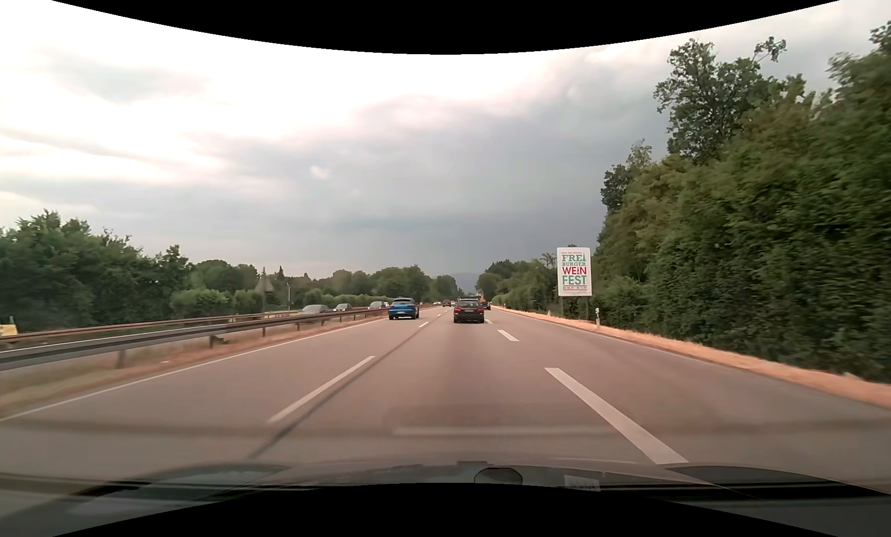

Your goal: Follow the waypoints while adhering to traffic rules and regulations

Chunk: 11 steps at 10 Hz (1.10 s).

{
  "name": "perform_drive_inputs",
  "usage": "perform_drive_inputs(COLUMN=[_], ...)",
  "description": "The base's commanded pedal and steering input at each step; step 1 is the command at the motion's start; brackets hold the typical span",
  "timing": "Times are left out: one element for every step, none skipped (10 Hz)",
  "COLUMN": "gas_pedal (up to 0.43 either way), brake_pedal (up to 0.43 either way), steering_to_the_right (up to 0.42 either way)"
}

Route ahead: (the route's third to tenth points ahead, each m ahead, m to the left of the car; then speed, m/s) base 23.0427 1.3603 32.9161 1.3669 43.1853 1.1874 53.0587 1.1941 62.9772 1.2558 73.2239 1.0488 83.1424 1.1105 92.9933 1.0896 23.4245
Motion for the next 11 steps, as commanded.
perform_drive_inputs(gas_pedal=[0.169,0.130,0.130,0.130,0.130,0.130,0.130,0.130,0.118,0.118,0.110], brake_pedal=[0.000,0.000,0.000,0.000,0.000,0.000,0.000,0.000,0.000,0.000,0.000], steering_to_the_right=[0.000,-0.001,-0.001,-0.001,-0.001,-0.001,-0.001,-0.001,-0.001,-0.001,-0.001])
